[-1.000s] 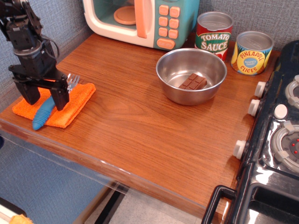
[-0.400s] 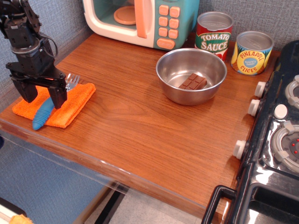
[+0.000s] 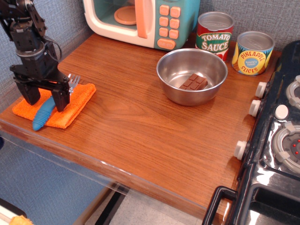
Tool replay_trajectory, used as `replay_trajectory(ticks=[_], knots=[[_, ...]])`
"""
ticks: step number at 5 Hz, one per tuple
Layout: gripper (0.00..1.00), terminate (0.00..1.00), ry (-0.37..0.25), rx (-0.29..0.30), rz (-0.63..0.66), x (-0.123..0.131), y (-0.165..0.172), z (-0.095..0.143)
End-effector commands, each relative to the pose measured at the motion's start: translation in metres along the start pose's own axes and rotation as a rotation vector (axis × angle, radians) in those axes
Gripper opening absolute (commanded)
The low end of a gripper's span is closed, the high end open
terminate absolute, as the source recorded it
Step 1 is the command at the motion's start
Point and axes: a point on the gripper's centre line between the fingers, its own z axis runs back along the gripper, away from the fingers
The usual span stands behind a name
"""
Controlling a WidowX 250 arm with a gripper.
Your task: Move the blue spoon off of the orange rag and in front of the microwave.
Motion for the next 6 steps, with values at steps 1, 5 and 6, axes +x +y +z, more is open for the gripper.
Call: replay_trajectory(ticks=[1, 5, 6], knots=[[1.0, 0.0, -0.026, 0.024, -0.008, 0.004, 0.001, 0.006], [0.0, 0.0, -0.108, 0.024, 0.043, 0.009, 0.005, 0.048], [0.0, 0.0, -0.175, 0.001, 0.066, 0.021, 0.002, 0.08]])
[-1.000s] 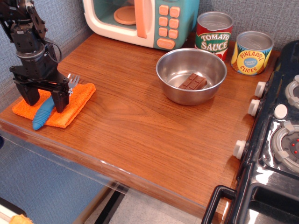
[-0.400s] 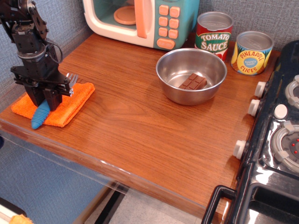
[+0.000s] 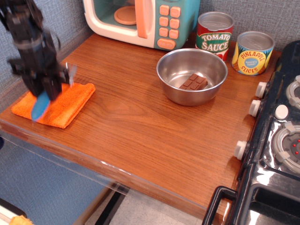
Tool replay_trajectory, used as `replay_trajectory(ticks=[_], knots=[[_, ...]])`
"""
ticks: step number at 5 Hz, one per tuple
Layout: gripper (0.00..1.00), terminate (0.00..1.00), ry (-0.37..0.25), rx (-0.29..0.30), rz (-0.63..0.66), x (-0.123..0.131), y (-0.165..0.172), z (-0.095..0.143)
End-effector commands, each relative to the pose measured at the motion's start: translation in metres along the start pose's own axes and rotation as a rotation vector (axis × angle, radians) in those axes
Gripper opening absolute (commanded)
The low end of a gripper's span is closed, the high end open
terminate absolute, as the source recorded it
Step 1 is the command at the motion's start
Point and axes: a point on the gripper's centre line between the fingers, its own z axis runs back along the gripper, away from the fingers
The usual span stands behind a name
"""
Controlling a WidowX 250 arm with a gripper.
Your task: Move the blue spoon off of the orange rag and in front of the microwave.
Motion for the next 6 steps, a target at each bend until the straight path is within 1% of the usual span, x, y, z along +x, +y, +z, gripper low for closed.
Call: replay_trajectory(ticks=[1, 2, 3, 4, 5, 6], knots=[[0.0, 0.0, -0.102, -0.011, 0.011, 0.044, -0.01, 0.041], [0.0, 0.0, -0.04, 0.007, -0.03, 0.077, -0.039, 0.01], [0.0, 0.0, -0.019, 0.043, -0.064, 0.105, -0.067, -0.014], [0.0, 0.0, -0.019, 0.084, -0.097, 0.133, -0.086, -0.031], [0.0, 0.0, -0.021, 0.103, -0.121, 0.147, -0.097, -0.04], [0.0, 0.0, -0.006, 0.115, -0.144, 0.144, -0.1, -0.049]])
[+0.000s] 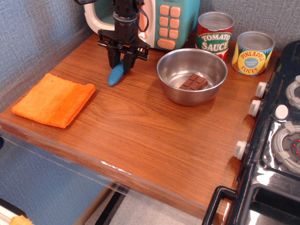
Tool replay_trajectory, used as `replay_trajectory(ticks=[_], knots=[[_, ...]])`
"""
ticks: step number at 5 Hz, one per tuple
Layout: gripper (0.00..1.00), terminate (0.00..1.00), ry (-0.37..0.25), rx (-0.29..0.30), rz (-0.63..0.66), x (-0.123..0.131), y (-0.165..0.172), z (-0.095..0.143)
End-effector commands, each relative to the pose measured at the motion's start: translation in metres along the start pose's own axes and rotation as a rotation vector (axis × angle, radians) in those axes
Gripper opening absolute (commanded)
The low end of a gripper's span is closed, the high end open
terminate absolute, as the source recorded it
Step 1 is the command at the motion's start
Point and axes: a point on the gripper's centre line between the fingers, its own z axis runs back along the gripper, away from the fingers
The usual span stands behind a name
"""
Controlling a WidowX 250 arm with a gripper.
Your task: Move the blue spoon off of the orange rag and in front of the microwave.
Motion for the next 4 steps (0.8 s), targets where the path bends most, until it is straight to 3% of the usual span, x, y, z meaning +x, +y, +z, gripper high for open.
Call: replay_trajectory(ticks=[1, 4], knots=[[1.0, 0.0, -0.053, 0.024, -0.024, 0.005, -0.004, 0.008], [1.0, 0.0, -0.16, -0.109, 0.016, -0.029, 0.029, 0.09]])
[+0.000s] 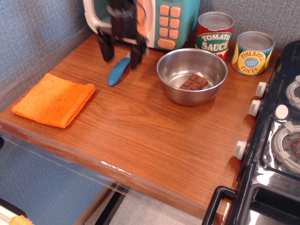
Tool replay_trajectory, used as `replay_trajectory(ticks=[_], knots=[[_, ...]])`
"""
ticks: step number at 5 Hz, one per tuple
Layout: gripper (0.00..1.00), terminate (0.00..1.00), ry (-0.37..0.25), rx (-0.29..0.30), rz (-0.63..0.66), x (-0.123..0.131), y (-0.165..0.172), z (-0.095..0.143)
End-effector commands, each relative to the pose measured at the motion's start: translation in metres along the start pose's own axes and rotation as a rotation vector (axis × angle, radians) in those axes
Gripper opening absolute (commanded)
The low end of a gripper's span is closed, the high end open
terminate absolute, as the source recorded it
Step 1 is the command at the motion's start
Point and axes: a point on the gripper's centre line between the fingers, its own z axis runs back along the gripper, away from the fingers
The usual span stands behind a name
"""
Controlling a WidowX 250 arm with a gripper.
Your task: Move the blue spoon off of the orange rag and in front of the microwave.
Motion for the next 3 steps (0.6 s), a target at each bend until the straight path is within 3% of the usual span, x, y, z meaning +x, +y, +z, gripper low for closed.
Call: replay_trajectory(ticks=[1, 2, 3], knots=[[1.0, 0.0, -0.101, -0.045, 0.026, -0.028, 0.019, 0.065], [1.0, 0.0, -0.055, -0.038, 0.005, -0.048, 0.025, 0.061], [1.0, 1.0, -0.055, -0.038, 0.005, -0.048, 0.025, 0.061]])
